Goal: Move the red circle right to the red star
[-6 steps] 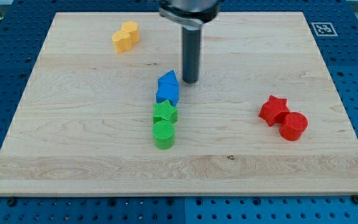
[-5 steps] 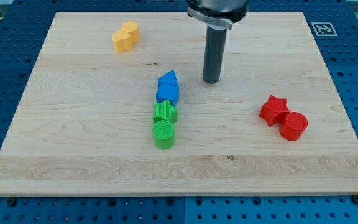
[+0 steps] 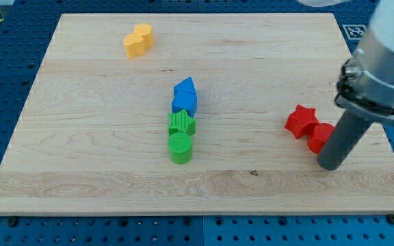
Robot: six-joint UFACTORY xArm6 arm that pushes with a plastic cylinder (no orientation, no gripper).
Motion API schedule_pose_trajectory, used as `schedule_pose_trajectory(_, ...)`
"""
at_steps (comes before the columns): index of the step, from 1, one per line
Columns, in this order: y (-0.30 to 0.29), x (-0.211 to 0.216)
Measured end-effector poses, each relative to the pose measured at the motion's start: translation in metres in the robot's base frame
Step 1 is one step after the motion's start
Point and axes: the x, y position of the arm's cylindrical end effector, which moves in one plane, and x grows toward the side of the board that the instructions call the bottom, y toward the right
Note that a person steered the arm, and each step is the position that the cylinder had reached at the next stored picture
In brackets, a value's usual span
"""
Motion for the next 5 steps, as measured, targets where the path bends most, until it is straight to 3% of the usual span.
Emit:
schedule_pose_trajectory(1,0.004,-0.018)
schedule_pose_trajectory(5,0.004,-0.020)
